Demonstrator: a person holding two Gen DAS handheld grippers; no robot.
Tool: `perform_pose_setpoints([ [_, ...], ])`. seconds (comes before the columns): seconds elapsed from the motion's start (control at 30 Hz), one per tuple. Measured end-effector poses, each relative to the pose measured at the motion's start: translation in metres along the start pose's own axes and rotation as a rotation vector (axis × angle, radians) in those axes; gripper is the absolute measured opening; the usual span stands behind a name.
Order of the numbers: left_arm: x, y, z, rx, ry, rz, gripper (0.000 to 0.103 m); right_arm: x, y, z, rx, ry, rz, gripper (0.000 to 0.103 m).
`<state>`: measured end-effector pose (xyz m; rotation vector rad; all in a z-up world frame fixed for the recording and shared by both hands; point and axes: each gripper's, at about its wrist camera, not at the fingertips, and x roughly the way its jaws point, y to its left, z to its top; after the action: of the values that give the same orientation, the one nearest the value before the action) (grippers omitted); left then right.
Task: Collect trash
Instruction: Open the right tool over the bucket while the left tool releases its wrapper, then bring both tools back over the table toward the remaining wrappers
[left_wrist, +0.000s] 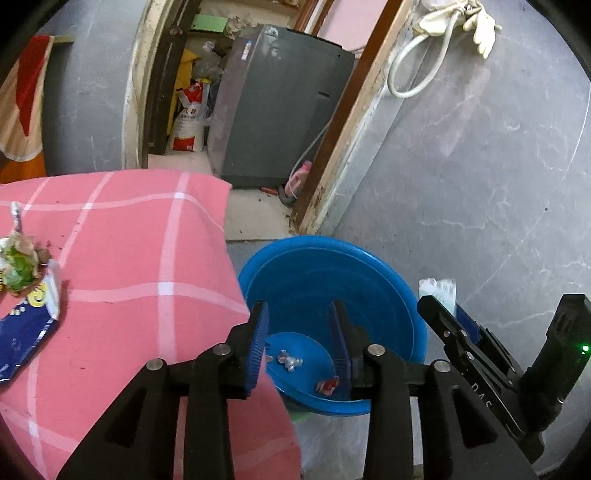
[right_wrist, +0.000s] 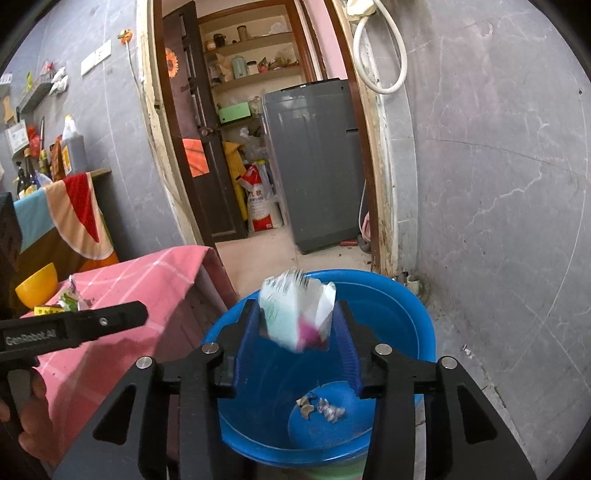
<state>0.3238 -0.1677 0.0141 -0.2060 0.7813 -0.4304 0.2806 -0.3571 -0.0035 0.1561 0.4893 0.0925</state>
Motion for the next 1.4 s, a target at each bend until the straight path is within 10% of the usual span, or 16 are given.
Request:
perform_pose_setpoints([
  [0.33,-0.05,0.016,0.0,-0.019,-0.134,0.033,0.052,-0.016,0.019,0.011,-0.018,-0.053,0.017,0.053],
  [0.67,-0.126,0.038,-0.004,-0.029,-0.391,0.118,0.1,-0.06,0.058,0.033,-0.05,-0.208,0.076,0.09],
  [0.73,-0.145,0.044,-0.007,-0.02,-0.451,0.147,0.101,-0.069,0.068,0.036,-0.052,-0.241,0.093,0.103],
  [1.4,-0.243,0.106,-0.058,0.081,-0.617,0.391,0.101,-0.112,0.172,0.015,-0.159,-0.447,0.261,0.103],
])
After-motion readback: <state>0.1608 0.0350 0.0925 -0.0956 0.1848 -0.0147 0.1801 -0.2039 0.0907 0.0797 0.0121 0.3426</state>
